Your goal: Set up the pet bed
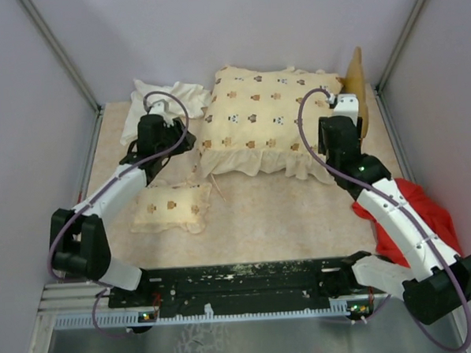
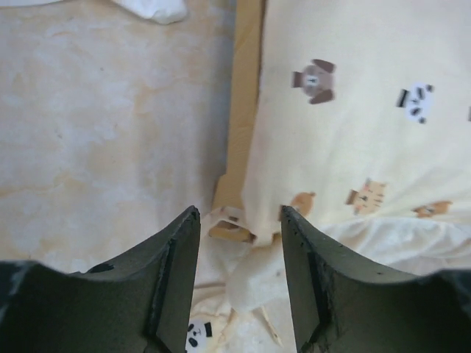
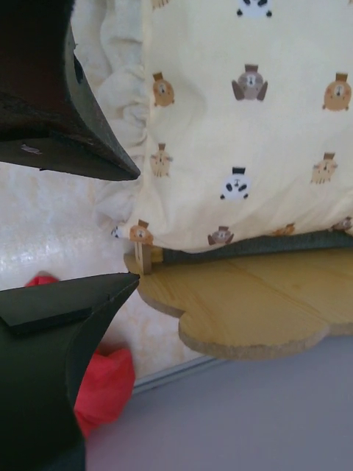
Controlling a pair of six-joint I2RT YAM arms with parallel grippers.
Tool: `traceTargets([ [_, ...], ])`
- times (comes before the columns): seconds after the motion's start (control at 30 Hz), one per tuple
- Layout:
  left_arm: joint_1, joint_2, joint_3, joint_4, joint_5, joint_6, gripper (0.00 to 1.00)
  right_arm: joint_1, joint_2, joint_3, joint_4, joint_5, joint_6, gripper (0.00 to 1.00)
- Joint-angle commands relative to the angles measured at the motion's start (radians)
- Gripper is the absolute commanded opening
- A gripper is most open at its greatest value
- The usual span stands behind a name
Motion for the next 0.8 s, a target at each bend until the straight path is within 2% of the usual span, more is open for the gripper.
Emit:
traceTargets([
  [0.0, -0.008, -0.099, 0.024, -0.058, 0.155, 0.034, 0.58, -0.059, -0.028, 0.048, 0.046, 0.147, -0.094, 0.56],
  [0.13, -0.041, -0.157, 0.026, -0.135, 0.227, 0.097, 0.64, -0.21, -0.033, 0.092, 0.06, 0.016, -0.096, 0.71],
  [0.23, -0.091, -0.184, 0.028, -0.168, 0.248, 0.143, 0.66, -0.314, 0.021, 0.11, 0.079, -0.105, -0.078, 0.75],
  [0.37, -0.172, -0.194, 0.03, -0.183, 0.264, 0.166, 0.61, -0.364, 0.132, 0.149, 0.109, -0.189, -0.083, 0.75],
  [0.43, -0.212, -0.193, 0.038, -0.189, 0.254, 0.174, 0.6, -0.37, 0.181, 0.161, 0.12, -0.246, -0.099, 0.69],
  [0.63, -0.295, -0.204, 0.025, -0.16, 0.246, 0.139, 0.57, -0.37, 0.197, 0.183, 0.046, -0.433, -0.084, 0.37],
  [0.77, -0.334, -0.188, 0.012, -0.115, 0.247, 0.113, 0.55, -0.352, 0.14, 0.166, -0.023, -0.53, -0.055, 0.29],
])
